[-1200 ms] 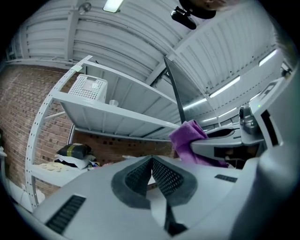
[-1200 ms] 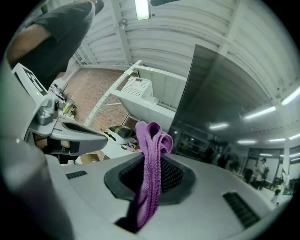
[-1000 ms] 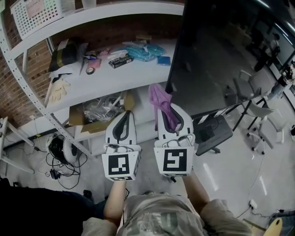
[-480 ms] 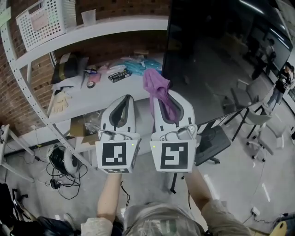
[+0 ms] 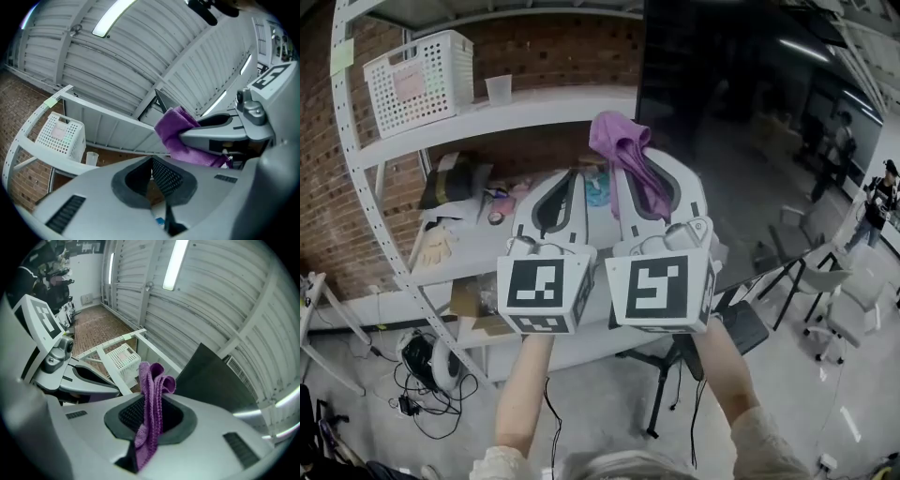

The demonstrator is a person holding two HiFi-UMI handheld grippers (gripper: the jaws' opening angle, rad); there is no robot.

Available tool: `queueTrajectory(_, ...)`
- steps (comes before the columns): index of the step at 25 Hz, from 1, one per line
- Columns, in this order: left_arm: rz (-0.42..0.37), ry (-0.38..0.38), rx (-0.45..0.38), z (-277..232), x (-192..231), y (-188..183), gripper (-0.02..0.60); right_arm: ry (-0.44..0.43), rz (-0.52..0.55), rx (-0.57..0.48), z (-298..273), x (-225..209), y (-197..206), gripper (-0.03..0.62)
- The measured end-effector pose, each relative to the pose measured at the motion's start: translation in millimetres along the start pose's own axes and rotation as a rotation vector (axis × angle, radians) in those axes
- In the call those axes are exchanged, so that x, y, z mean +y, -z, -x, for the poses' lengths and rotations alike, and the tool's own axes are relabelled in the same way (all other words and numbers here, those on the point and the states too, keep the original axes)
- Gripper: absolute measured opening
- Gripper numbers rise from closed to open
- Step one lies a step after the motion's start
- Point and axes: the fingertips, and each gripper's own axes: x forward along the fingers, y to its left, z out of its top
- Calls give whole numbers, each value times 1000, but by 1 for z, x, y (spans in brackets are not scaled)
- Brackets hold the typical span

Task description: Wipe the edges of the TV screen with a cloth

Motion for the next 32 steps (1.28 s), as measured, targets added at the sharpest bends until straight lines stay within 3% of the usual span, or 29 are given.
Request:
queueTrajectory(4,-26,56,-54,-12,-10,-34,15,43,30,-41,-12,-25,-24,61)
queueTrajectory(9,-56,73,-109,-32,-11,-77,15,67,83,-77,-29,-59,-51,61)
queueTrajectory(15,-117,47,-127,-48,4,-118,15,36,97,-137,-42,-95,-85,61)
queueTrajectory(19,-180,3,-157,-56,11,-139,15,76,118,-163,-54,-118,-107,61)
queueTrajectory(24,-157,2,-167,-72,22,-160,15,80,209,-151,-68,-127,-120,61)
queueTrajectory(32,-103,17,-196,-102,26,-198,15,62,159,-172,-89,-164,-150,61)
